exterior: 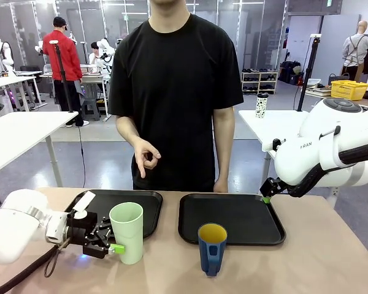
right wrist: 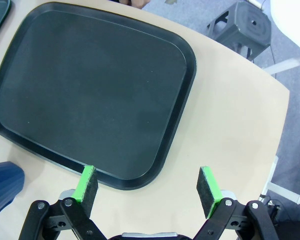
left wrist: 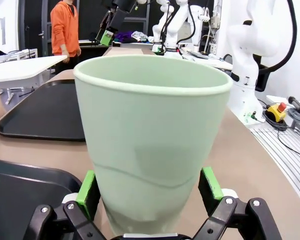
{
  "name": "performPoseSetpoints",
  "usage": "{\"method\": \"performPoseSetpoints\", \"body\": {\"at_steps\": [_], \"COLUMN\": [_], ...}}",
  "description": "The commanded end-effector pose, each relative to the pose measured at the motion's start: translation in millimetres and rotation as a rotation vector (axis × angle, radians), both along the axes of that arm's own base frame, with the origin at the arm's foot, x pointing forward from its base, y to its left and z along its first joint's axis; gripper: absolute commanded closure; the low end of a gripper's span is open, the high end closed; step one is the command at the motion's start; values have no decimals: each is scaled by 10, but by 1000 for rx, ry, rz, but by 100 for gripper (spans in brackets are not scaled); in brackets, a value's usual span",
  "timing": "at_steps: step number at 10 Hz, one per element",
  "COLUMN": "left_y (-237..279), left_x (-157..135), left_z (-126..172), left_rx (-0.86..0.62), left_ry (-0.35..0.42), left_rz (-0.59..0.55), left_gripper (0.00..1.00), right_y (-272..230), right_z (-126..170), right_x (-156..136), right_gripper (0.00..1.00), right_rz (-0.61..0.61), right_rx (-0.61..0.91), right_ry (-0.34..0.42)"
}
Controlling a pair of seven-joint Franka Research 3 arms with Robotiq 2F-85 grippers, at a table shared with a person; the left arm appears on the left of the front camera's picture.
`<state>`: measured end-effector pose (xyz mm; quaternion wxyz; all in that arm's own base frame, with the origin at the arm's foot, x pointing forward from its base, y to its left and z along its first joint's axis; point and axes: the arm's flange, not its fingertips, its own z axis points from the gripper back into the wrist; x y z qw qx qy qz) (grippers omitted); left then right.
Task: Sort and store the cups by type.
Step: Pick up the Reusable plastic cup.
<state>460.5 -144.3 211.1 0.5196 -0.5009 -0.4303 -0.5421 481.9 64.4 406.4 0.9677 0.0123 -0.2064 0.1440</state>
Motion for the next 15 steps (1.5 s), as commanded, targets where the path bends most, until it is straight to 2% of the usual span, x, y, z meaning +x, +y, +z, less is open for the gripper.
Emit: {"method": "performPoseSetpoints", "body": {"at_steps": [1,8,9,10,11,12,13,15], "left_y": [-127,-284,-282,-277,-274,-275,-270,-193], "left_x": [84,140,128,124,125,119,114,24], "left_z": [-56,-120,-119,-118,-113,-102,-91,61], "left_rx": [-26,-83,-87,-90,-84,-85,-102,-132], "left_ry": [-23,-29,-42,-29,-28,-30,-26,-37], "left_rz": [7,-35,-52,-69,-71,-78,-82,-90], "left_gripper": [0,0,16,19,34,38,54,54], "right_y": [-19,-19,-19,-19,-19,-19,-19,-19], "right_z": [-2,-2,-2,-2,-2,-2,-2,-2], "right_x": [-2,-2,-2,-2,-2,-2,-2,-2], "right_gripper": [0,0,0,0,0,0,0,0], "right_rz": [-1,-1,-1,-1,-1,-1,-1,-1], "right_rx": [2,2,2,2,2,2,2,2], "right_ry": [-3,-3,-3,-3,-3,-3,-3,-3]}}
